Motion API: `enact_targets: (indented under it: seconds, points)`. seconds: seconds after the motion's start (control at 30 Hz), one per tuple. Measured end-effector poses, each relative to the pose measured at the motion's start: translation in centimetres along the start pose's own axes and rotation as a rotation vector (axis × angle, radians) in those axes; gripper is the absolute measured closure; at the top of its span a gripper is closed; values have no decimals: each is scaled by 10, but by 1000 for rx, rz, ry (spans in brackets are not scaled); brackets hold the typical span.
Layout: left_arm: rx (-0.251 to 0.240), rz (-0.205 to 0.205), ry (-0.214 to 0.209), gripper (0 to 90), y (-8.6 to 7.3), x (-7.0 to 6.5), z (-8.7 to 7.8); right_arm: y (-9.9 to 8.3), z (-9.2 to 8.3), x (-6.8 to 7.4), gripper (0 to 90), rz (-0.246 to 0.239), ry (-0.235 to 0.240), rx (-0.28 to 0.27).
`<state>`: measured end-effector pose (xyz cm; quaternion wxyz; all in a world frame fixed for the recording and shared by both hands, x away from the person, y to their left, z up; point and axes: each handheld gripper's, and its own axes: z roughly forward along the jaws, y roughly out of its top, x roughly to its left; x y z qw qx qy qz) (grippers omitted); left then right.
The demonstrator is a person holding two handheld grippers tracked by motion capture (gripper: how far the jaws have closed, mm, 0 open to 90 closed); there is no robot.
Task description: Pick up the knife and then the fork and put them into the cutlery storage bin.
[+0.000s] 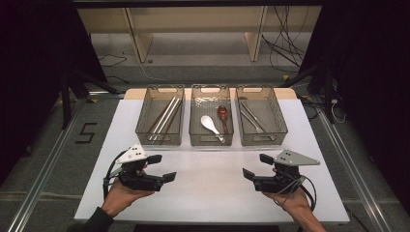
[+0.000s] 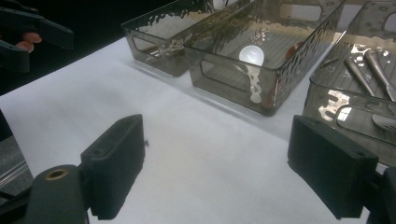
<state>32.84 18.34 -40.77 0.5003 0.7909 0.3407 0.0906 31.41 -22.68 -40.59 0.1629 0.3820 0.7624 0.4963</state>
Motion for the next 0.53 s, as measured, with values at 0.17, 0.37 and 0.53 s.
enact_targets:
  seconds: [0.17,0.37,0.53]
  points:
    - [2,-1,1,156,0,0,0,1,-2,0,199,2,-7,-6]
    - [5,0,1,156,0,1,1,1,-1,0,199,-4,-7,-5]
    - [7,-1,1,156,0,1,1,1,0,-1,197,-5,-6,1]
